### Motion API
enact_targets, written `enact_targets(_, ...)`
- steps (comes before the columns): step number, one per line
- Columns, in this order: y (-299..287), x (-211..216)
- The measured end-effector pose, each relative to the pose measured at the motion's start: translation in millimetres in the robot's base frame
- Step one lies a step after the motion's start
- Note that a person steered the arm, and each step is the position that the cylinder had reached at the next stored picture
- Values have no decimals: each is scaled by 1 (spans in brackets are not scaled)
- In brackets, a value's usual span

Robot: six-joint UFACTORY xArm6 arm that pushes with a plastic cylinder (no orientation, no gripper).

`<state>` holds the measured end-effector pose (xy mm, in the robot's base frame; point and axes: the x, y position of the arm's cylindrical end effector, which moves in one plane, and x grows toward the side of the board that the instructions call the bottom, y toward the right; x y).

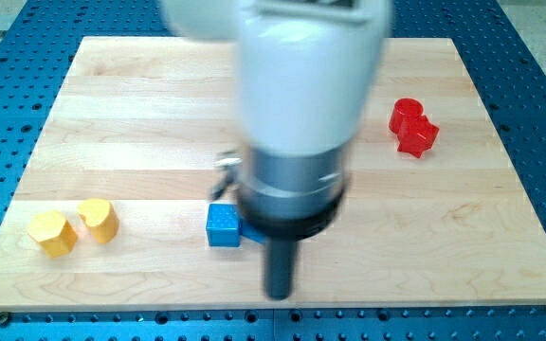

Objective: Push the blue blocks left below the red blocks

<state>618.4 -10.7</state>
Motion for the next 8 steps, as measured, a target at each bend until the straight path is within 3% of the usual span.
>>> enact_targets(1,-83,-4)
enact_targets(2,-115,-39)
enact_targets(4,-79,-89)
enact_targets(6,-74,-68)
enact_targets(8,-25,-61)
